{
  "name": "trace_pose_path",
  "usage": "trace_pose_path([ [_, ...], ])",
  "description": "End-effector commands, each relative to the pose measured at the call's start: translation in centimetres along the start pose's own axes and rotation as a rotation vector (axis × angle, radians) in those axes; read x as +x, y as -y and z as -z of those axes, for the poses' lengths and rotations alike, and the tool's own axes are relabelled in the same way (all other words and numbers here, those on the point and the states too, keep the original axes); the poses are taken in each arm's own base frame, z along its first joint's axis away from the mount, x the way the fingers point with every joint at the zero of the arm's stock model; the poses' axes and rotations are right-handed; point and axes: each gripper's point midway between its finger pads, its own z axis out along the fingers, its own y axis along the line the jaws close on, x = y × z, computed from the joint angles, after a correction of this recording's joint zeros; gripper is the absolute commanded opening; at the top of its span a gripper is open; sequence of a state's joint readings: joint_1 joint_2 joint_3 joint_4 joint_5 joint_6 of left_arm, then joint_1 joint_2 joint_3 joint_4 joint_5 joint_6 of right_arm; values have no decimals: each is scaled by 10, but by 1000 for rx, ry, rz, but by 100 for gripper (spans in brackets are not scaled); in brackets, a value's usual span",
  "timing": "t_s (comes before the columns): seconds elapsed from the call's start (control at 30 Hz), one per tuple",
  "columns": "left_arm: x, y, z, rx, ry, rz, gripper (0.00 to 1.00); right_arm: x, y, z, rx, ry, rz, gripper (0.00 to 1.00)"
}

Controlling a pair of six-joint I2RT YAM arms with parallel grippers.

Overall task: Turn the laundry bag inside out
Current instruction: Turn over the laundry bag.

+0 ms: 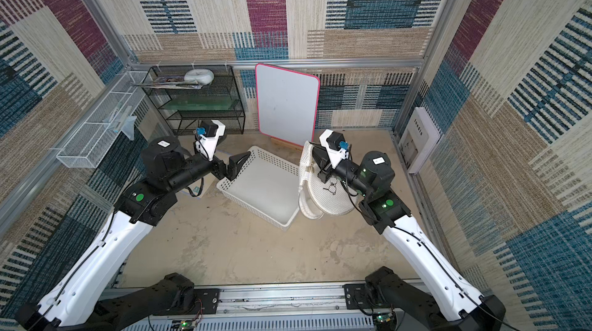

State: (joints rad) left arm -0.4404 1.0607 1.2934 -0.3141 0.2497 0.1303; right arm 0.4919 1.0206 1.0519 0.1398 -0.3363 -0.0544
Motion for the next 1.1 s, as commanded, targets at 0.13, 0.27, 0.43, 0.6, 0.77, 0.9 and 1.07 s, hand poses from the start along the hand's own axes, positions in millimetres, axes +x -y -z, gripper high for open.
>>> trace_pose_path([
  [0.13,-13,43,17,169,71,101,88,18,17,-30,70,-180,-301,0],
  [0.27,-1,64,7,183,25,226,95,21,7,-43,73,-187,-292,0],
  [0.43,20,95,-7,198,-36,213,95,28,-7,-65,75,-233,-321,0],
  [0.6,36,90,-22,120,-73,182,96,24,-23,-81,29,-238,-354,0],
  [0.77,42,89,-36,105,-99,141,93,17,-41,-89,-14,-233,-362,0],
  [0.9,42,86,-46,92,-97,107,83,11,-51,-91,-44,-221,-368,0],
  [1.07,48,85,-52,89,-115,71,61,7,-52,-90,-52,-221,-359,0],
])
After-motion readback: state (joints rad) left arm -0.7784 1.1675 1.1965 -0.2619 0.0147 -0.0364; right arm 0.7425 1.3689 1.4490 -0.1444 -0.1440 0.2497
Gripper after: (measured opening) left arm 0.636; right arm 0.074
